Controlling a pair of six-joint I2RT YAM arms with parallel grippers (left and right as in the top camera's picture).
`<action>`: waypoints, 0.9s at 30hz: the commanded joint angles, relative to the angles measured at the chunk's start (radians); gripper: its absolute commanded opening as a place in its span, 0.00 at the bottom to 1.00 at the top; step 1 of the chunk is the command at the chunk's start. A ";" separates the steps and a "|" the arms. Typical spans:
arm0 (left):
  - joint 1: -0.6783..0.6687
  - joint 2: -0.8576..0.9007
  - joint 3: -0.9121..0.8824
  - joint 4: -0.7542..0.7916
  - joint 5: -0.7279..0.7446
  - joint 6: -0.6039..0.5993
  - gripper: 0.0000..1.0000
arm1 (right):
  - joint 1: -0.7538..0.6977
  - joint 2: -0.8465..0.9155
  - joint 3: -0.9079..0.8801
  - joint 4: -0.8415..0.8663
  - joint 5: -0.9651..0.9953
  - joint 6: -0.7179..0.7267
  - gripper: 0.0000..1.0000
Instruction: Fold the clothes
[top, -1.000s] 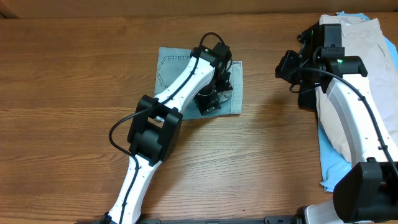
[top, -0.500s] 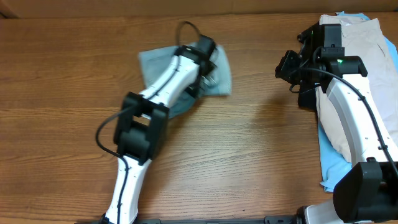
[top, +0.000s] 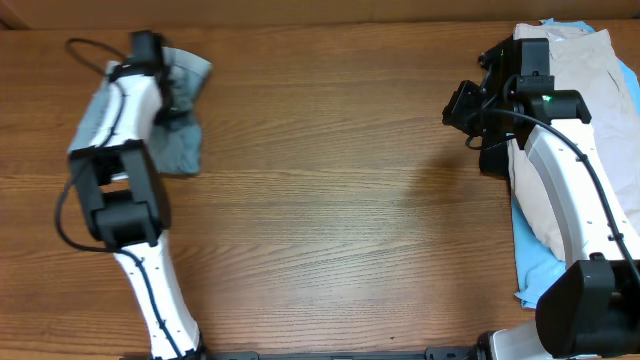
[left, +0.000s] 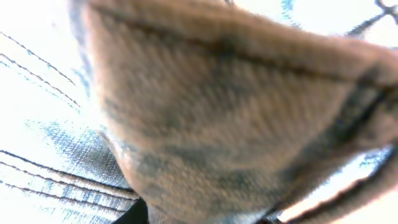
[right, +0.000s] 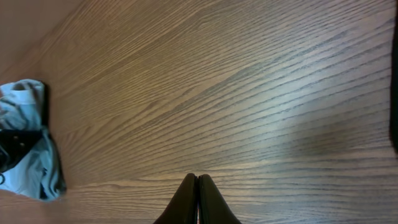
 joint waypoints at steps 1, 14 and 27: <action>0.071 0.077 -0.037 0.071 0.071 -0.024 0.05 | -0.003 -0.013 0.020 0.004 0.010 -0.005 0.05; 0.102 0.073 0.023 0.222 0.088 0.058 1.00 | -0.003 -0.013 0.020 0.020 0.011 -0.005 0.08; 0.102 0.044 0.736 -0.380 0.093 0.074 1.00 | -0.003 -0.014 0.023 0.035 0.036 -0.031 0.31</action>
